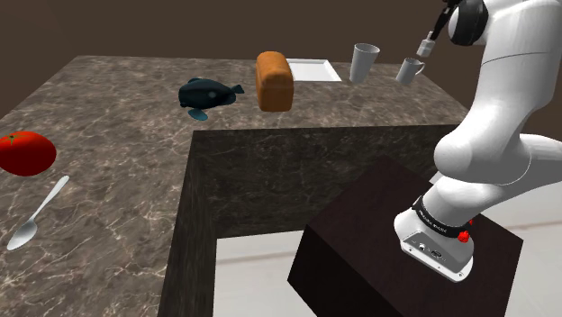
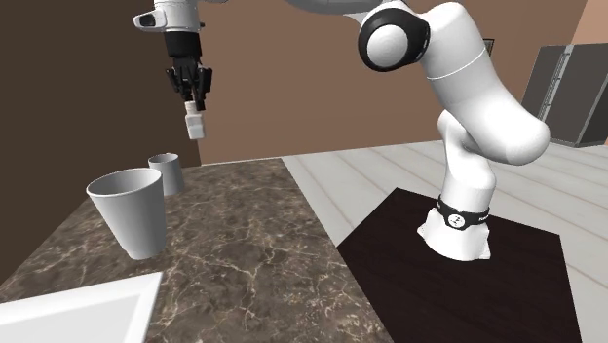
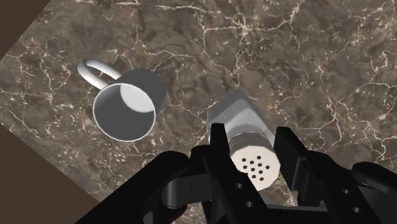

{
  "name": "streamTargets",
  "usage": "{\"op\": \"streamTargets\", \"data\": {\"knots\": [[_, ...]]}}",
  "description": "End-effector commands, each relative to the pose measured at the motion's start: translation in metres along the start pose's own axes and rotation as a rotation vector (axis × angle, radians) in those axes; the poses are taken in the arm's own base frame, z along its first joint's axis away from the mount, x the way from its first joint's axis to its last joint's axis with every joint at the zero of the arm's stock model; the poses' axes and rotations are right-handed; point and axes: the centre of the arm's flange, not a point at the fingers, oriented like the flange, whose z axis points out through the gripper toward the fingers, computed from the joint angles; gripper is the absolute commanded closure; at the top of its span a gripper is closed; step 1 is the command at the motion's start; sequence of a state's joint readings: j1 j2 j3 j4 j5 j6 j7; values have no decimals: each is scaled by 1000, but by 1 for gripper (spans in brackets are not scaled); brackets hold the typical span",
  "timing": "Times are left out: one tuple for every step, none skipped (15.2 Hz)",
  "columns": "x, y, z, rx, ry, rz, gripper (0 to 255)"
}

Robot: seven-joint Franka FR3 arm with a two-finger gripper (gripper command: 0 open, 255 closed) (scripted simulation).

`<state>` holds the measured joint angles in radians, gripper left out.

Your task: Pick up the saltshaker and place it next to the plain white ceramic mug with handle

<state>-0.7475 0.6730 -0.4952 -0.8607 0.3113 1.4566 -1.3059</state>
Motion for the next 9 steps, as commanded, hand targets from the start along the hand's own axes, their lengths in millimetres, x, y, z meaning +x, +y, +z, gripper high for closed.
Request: {"op": "streamTargets", "data": {"knots": [[-1, 4, 7, 0, 1, -2, 255], [-1, 4, 12, 0, 1, -2, 255], [-1, 5, 18, 0, 1, -2, 255], [-1, 5, 23, 0, 1, -2, 255], [-1, 5, 28, 0, 1, -2, 255], [-1, 5, 33, 0, 1, -2, 255], [-1, 5, 39, 0, 1, -2, 255], [-1, 5, 44, 0, 1, -2, 255], [-1, 5, 49, 0, 1, -2, 255]]}}
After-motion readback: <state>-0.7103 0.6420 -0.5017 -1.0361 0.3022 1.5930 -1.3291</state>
